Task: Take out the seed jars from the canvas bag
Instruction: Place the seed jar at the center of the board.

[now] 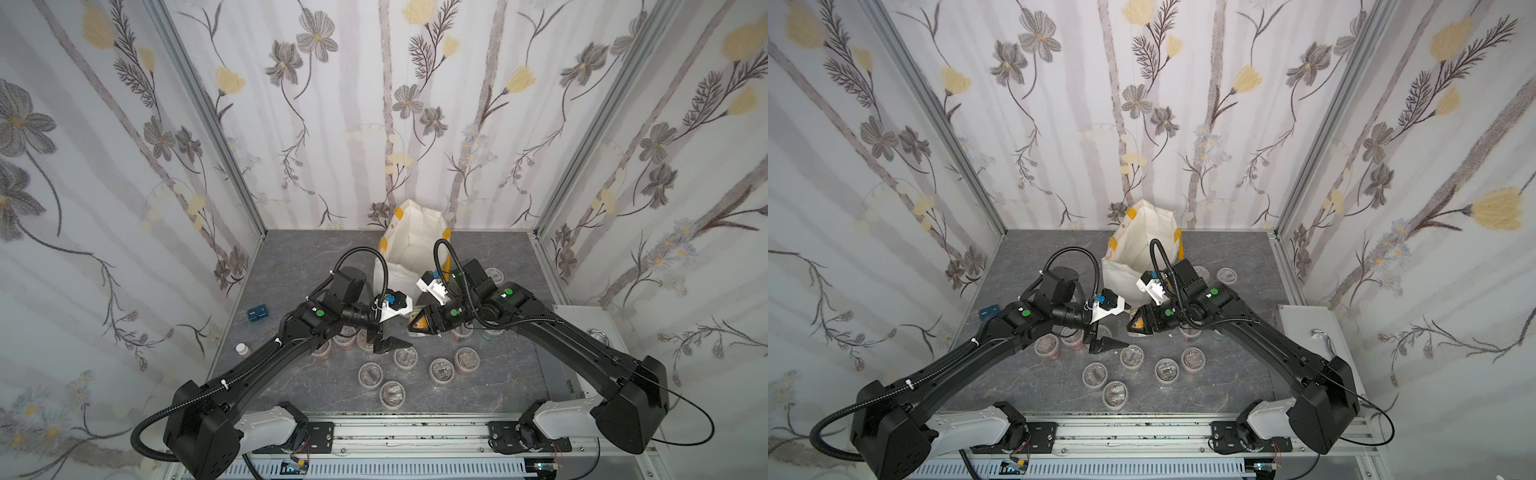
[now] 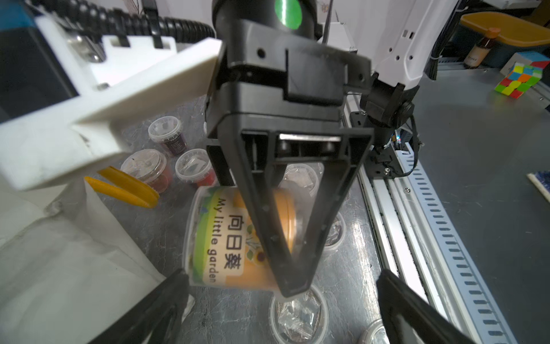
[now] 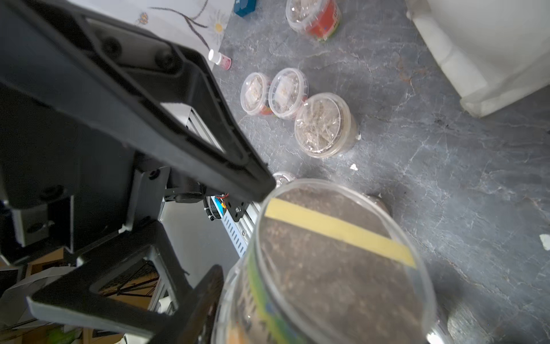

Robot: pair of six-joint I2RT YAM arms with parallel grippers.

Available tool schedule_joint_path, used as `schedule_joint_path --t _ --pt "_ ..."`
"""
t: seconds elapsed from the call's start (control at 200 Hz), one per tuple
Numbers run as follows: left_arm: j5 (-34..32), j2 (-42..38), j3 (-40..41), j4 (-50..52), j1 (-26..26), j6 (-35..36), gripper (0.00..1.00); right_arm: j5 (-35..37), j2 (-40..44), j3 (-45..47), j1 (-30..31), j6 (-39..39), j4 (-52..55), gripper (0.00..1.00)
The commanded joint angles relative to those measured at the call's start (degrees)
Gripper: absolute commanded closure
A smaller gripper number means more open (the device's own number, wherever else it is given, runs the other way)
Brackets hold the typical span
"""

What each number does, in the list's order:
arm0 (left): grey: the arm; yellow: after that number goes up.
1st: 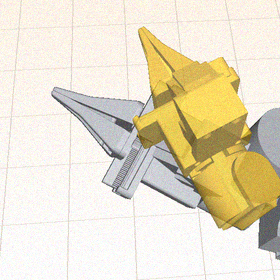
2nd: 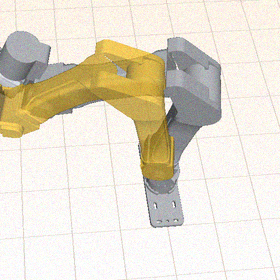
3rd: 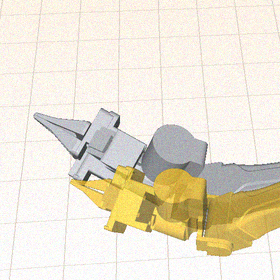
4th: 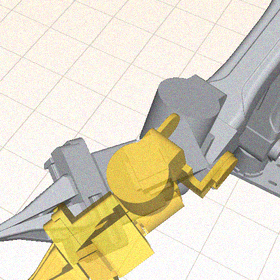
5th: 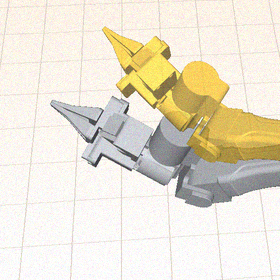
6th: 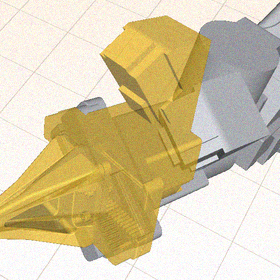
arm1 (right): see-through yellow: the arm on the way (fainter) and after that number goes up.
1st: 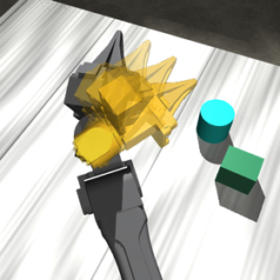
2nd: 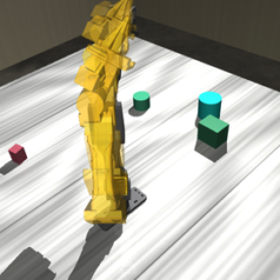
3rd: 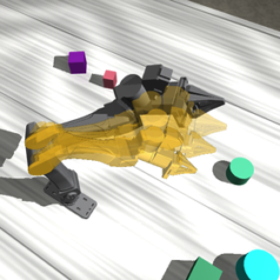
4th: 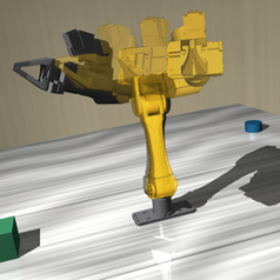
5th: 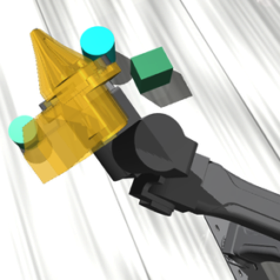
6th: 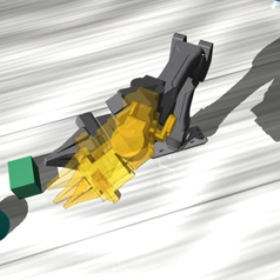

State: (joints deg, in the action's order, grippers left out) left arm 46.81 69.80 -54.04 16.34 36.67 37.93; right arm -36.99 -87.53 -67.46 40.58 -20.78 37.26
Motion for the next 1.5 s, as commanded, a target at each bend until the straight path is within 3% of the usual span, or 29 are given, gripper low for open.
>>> schedule_joint_path --t 0.0,0.14,0.31,0.839,1.039,1.124,1.329,1.494 --pt "-4.73 0.07 1.28 -5.71 0.47 0.52 0.00 -4.83 -0.67 0.30 0.72 2.15 -1.30 0.42" --pt "-5.17 -0.44 4.46 -13.02 1.02 -1.74 0.00 -5.40 -1.15 1.01 0.99 2.23 -1.05 0.42" --pt "-3.43 -0.28 5.70 -14.72 1.57 -1.16 0.01 -5.79 -1.85 1.04 0.99 1.91 -1.20 0.42" --pt "-0.30 2.18 6.27 -15.23 1.94 -4.81 0.26 -5.18 -2.30 0.75 0.28 0.31 -1.61 0.41" --pt "-0.51 2.18 8.07 -19.97 1.93 -8.66 0.40 -4.86 -2.03 1.26 -1.15 -0.92 -2.75 0.36" --pt "-1.11 2.14 8.84 -22.24 1.95 -11.04 0.41 -4.80 -1.61 1.46 -1.71 -1.19 -3.15 0.35" --pt "-2.88 4.90 10.05 -27.32 1.68 -17.77 0.44 -3.19 0.95 3.28 -3.55 -0.32 -4.91 0.20" --pt "-3.28 6.75 11.47 -32.64 0.61 -25.46 0.43 -1.64 8.97 8.07 -6.01 4.67 -8.96 0.14"
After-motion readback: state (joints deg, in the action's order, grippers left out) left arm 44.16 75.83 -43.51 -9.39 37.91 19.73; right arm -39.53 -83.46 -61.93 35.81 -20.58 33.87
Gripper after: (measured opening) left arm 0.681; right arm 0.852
